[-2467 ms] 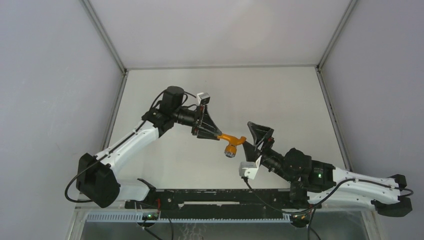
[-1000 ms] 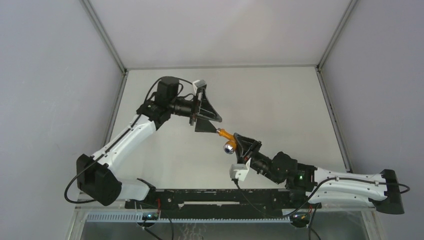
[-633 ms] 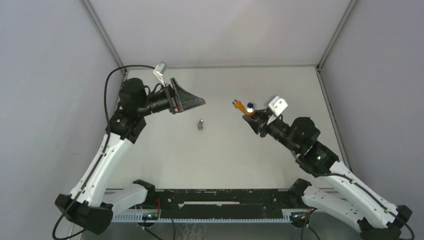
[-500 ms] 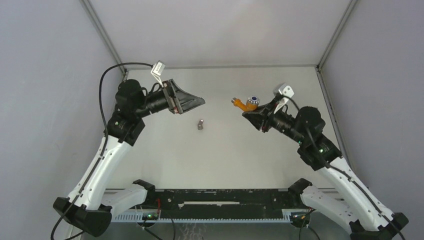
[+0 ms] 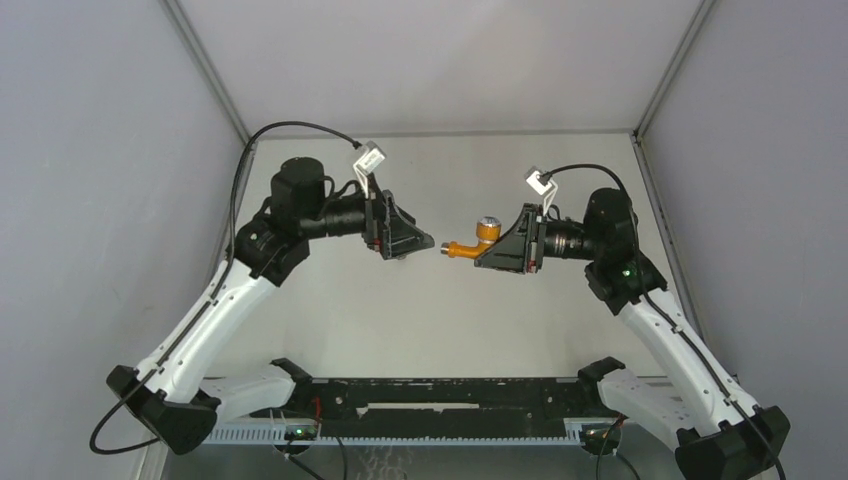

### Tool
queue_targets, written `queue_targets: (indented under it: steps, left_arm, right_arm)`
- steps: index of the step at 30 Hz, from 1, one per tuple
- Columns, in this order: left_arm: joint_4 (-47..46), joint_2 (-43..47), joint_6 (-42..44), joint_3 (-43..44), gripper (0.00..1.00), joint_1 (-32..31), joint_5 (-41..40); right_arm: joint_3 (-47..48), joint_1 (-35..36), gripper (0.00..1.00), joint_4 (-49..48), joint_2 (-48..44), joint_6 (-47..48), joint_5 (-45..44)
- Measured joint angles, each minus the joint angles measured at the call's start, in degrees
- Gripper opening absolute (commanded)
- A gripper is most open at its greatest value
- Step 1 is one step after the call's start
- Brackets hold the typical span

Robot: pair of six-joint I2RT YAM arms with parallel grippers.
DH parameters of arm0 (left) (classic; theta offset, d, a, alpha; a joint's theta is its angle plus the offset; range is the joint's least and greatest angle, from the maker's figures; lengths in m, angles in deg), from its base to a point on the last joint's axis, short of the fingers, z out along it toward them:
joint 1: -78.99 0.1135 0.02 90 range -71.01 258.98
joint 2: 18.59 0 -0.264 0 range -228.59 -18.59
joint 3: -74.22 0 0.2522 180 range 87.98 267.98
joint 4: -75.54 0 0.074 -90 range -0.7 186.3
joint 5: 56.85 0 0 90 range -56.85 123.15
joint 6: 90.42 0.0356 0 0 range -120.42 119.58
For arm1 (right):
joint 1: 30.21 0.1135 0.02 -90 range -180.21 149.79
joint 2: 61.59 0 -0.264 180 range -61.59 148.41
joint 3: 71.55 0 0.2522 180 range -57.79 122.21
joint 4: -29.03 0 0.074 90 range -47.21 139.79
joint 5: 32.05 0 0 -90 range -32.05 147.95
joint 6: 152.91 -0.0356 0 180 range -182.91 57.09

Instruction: Install the water faucets

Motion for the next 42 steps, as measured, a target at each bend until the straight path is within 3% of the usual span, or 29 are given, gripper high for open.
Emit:
queue_targets:
  steps: [6,13,28,36,42]
  left_arm:
    - [1.03,-3.26,2.97,5.66,0.96,-6.25,-0.68]
    - [1.29,-5.62,2.67,6.16,0.96,-7.10,1.11]
    - [-8.44,-11.37,-7.87,7.08,0.88,-11.19,2.80]
    - [-12.76,-12.52,-12.55,7.13,0.75,-12.85,3.78]
    - [-13.51,-13.68,-13.46,8.17,0.75,-13.70,5.20]
  right_arm:
    - [0.00,0.57,0.00,-1.90,1.27,-1.86,6.19]
    - [0.00,0.68,0.00,-2.01,1.33,-2.10,8.72]
    - [0.00,2.80,0.00,-2.01,1.73,-1.62,9.88]
    - [0.00,3.10,0.00,-1.77,1.99,-1.07,9.81]
    - [0.00,3.13,0.00,-1.64,2.01,-0.85,9.62]
